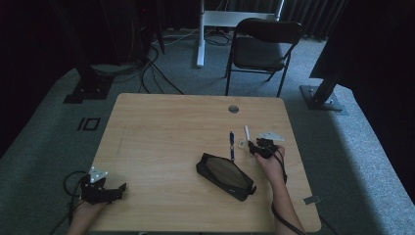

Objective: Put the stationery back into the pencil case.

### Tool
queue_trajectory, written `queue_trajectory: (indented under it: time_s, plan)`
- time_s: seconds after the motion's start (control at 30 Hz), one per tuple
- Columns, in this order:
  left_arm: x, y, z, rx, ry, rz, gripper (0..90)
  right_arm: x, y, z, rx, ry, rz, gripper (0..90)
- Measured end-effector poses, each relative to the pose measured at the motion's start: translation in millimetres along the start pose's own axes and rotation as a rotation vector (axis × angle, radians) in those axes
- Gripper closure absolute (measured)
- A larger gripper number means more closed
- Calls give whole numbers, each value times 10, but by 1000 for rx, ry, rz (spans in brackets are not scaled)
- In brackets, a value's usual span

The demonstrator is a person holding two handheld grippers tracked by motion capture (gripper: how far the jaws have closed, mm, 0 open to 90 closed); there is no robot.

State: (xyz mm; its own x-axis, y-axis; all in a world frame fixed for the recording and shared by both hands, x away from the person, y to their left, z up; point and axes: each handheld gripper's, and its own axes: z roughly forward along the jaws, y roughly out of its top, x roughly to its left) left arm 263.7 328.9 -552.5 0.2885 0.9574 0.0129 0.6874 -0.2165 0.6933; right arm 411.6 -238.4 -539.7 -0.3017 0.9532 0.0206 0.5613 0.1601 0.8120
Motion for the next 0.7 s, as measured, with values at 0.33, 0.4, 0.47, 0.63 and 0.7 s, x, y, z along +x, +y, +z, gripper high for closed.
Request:
queue_trajectory:
  time_s: [0.33, 0.4, 0.47, 0.63, 0.7]
  plan:
    - [0, 0, 0, 0, 0, 0, 2, -11, 57, 164, 27, -7, 1, 618]
    - [0, 0, 0, 0, 0, 0, 2, -9, 63, 192, 34, -7, -1, 634]
    - [0, 0, 0, 0, 0, 0, 2, -7, 74, 217, 39, -10, -6, 644]
    - [0, 0, 0, 0, 0, 0, 2, 1, 87, 273, 57, -17, -5, 665]
    - [0, 0, 0, 0, 0, 0, 2, 1, 83, 291, 65, -15, -3, 676]
